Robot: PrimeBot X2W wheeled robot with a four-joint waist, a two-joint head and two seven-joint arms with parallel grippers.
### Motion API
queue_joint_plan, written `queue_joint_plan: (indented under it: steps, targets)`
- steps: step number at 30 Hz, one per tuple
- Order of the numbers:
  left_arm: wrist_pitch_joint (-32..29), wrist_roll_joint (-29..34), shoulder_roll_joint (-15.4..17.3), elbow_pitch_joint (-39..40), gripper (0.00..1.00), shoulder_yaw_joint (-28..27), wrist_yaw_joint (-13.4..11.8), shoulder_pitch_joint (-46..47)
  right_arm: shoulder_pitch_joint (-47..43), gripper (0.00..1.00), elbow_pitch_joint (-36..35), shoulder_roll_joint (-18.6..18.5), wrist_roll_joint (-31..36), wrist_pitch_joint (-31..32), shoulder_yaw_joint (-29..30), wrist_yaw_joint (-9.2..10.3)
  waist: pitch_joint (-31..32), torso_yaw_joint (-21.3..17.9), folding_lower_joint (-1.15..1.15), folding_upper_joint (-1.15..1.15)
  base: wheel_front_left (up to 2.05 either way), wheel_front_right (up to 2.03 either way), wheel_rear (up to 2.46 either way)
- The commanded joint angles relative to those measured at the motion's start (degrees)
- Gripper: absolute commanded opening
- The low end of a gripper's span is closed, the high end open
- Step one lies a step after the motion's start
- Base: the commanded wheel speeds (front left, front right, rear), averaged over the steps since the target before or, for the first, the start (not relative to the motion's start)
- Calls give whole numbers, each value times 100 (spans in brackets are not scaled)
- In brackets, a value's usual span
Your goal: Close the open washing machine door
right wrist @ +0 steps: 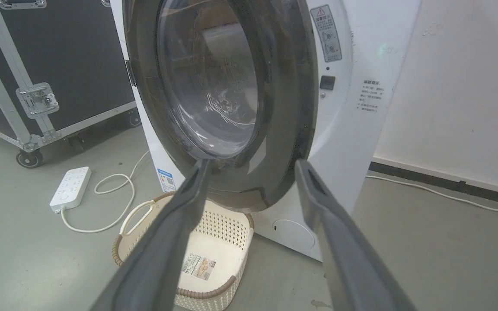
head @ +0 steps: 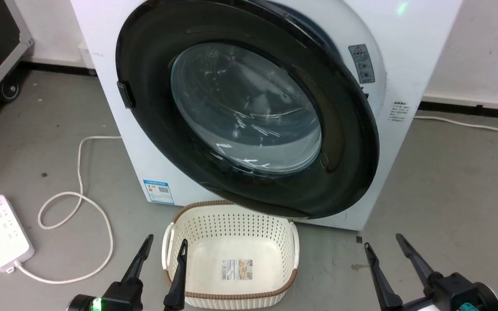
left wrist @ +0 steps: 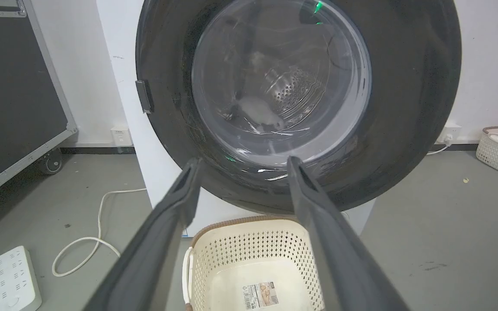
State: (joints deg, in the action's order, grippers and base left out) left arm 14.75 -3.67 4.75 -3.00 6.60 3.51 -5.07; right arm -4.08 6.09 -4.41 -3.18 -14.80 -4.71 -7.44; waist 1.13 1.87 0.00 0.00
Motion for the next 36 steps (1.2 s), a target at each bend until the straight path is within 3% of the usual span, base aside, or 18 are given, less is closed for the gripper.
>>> queue_joint_plan:
  steps: [1, 2, 4, 6, 11, 12, 13, 14, 15, 16, 21, 27, 36]
  targets:
    - [24, 4, -21, -11, 100, -18, 4, 31, -6, 16, 14, 0, -36, -20, -60, -5, -75, 20, 0, 0, 0, 0, 0]
    - [24, 1, -33, -20, 100, -22, 7, 51, 35, 0, 5, -37, -58, -20, -116, -5, -120, 32, 0, 0, 0, 0, 0]
    - [25, 5, -54, -22, 100, -18, 12, 118, 181, 0, -26, -150, -124, -20, -247, -5, -283, 60, 0, 0, 0, 0, 0]
    - [25, 29, -100, -2, 100, 31, -23, 366, 753, 0, -65, -566, -287, -20, -600, -5, -767, 185, 0, 0, 0, 0, 0]
    - [25, 0, -144, 8, 100, 116, -101, 633, 1582, 0, 26, -1078, -667, 82, -976, -5, -1243, 352, 0, 0, 0, 0, 0]
    - [25, 2, -157, -3, 100, 175, -128, 756, 2033, 0, 102, -1366, -913, 207, -1155, -5, -1453, 438, 0, 0, 0, 0, 0]
    - [25, 2, -157, -3, 100, 175, -128, 756, 2033, 0, 102, -1366, -913, 207, -1155, -5, -1453, 438, 0, 0, 0, 0, 0]
    - [25, 7, -166, -2, 100, 238, -161, 874, 2475, 0, 230, -1669, -1170, 346, -1285, -5, -1641, 521, 0, 0, 0, 0, 0]
    - [25, 7, -166, -2, 100, 238, -161, 874, 2475, 0, 230, -1669, -1170, 346, -1285, -5, -1641, 521, 0, 0, 0, 0, 0]
    - [25, -4, -175, 9, 100, 325, -210, 1038, 3059, 0, 468, -2053, -1586, 534, -1394, -5, -1892, 645, 0, 0, 0, 0, 0]
    - [25, -59, -184, 33, 100, 464, -318, 1253, 3862, 0, 918, -2548, -2135, 740, -1495, -5, -2189, 820, 0, 0, 0, 0, 0]
    - [25, -194, -186, 52, 100, 639, -453, 1416, 4603, 0, 1566, -2793, -2461, 836, -1363, -5, -2402, 969, 0, 0, 0, 0, 0]
    - [25, -266, -187, 25, 100, 698, -563, 1451, 5271, 0, 2601, -2636, -2587, 794, -1051, -5, -2347, 991, 0, 0, 0, 0, 0]
